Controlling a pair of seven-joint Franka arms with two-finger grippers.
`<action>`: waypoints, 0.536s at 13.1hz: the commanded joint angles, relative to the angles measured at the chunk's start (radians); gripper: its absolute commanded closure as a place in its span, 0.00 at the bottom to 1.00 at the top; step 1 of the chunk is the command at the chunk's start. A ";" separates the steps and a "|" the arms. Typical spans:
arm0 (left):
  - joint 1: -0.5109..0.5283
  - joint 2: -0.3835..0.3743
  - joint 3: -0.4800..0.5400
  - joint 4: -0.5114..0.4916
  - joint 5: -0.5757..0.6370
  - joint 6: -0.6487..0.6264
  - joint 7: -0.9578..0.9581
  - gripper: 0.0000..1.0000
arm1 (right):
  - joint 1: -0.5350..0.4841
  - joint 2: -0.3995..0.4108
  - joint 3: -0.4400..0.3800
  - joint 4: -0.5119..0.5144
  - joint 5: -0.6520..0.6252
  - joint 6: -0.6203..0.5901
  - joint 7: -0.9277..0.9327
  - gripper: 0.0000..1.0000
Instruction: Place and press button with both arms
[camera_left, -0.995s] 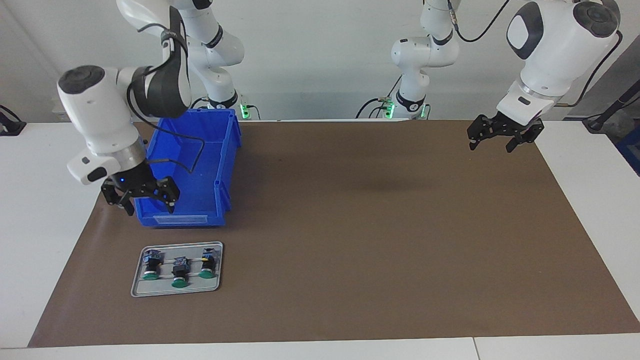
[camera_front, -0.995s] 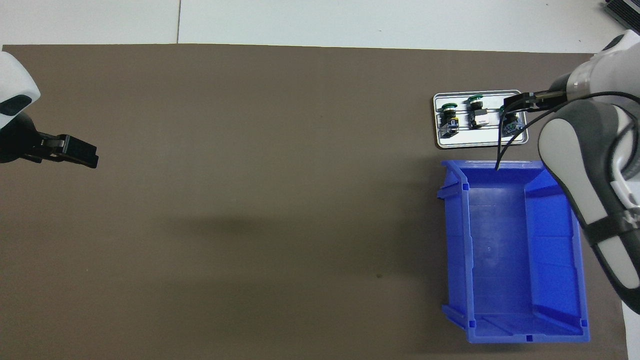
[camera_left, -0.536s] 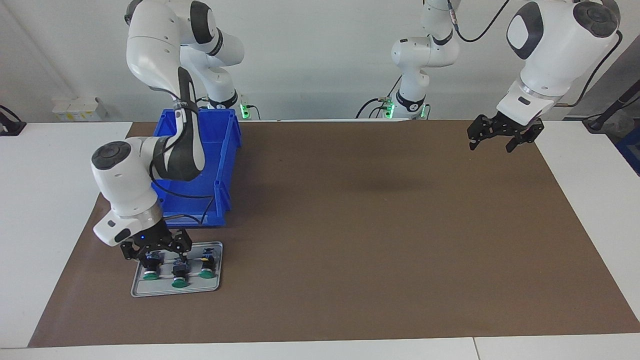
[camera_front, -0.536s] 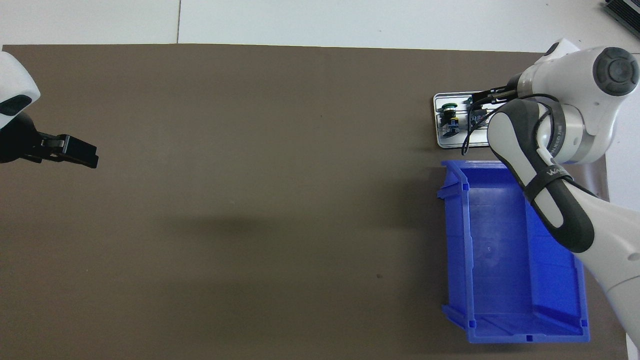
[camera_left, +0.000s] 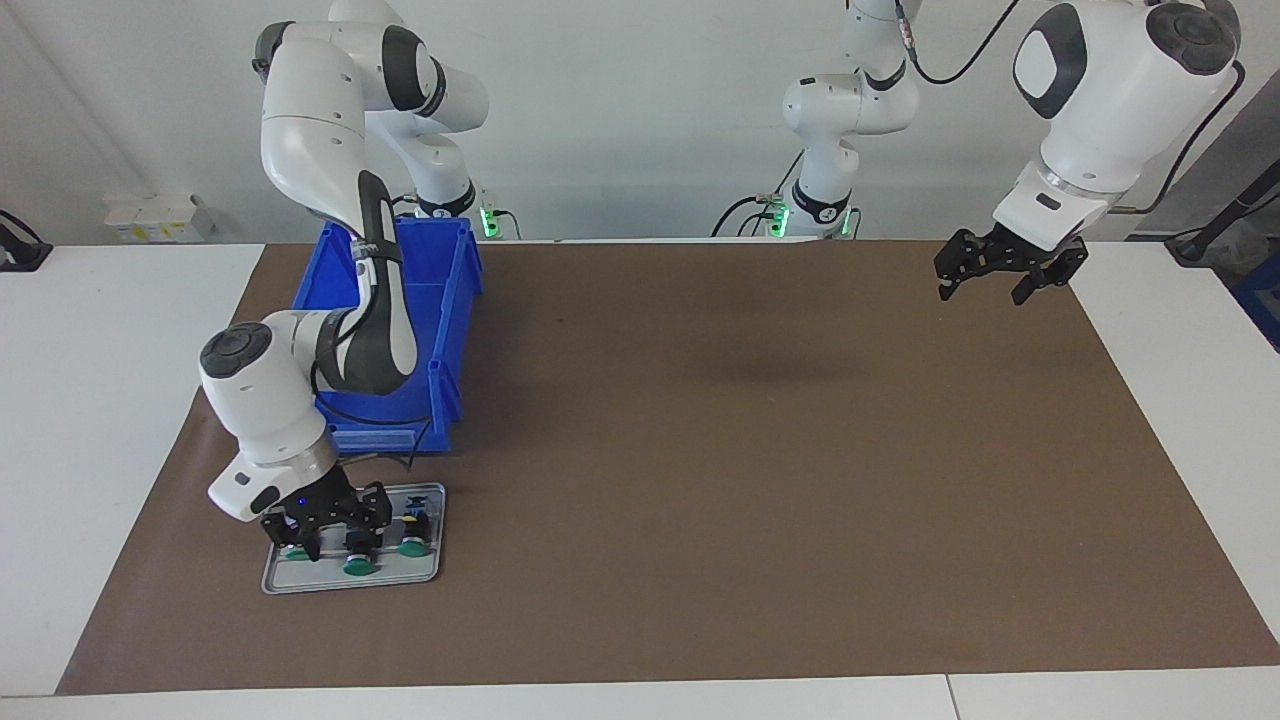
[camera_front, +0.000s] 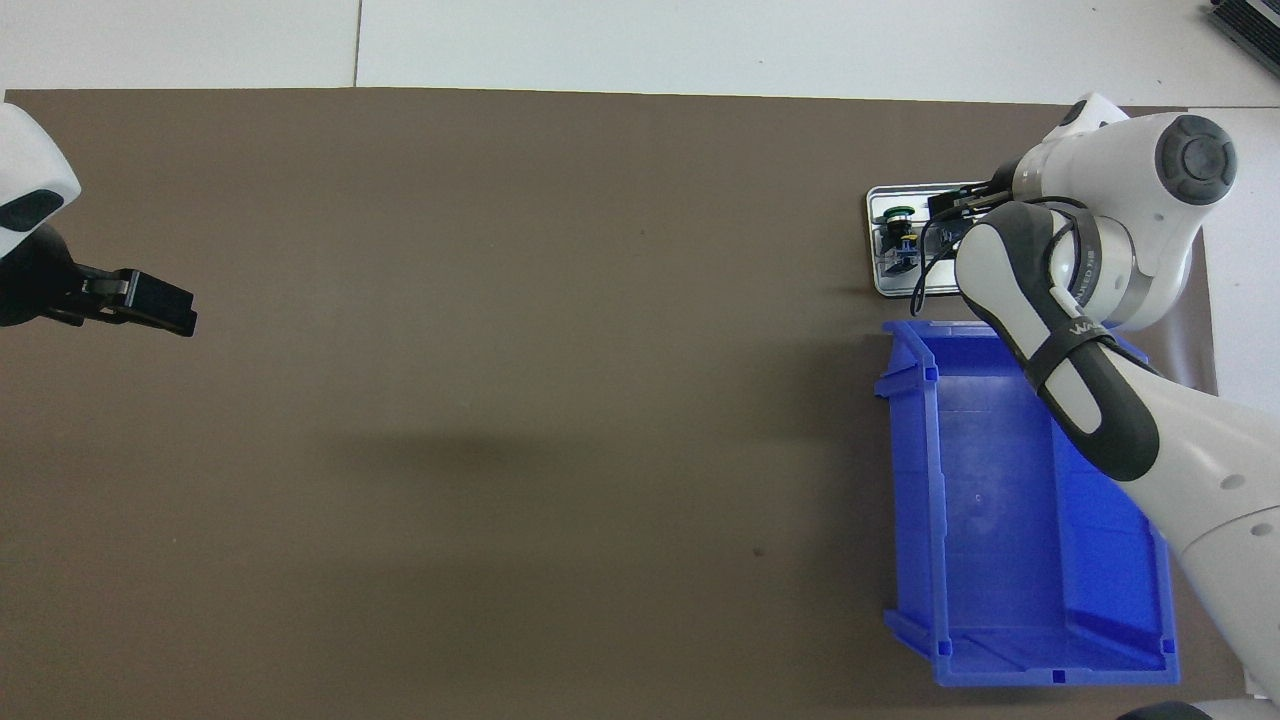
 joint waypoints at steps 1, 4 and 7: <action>0.008 -0.032 -0.004 -0.036 -0.010 0.001 0.001 0.00 | -0.015 0.004 0.016 -0.035 0.029 0.027 -0.055 0.16; 0.008 -0.032 -0.004 -0.036 -0.010 0.001 0.001 0.00 | -0.016 0.006 0.015 -0.042 0.029 0.029 -0.059 0.20; 0.008 -0.032 -0.004 -0.036 -0.010 0.001 0.001 0.00 | -0.019 0.003 0.015 -0.074 0.029 0.046 -0.073 0.32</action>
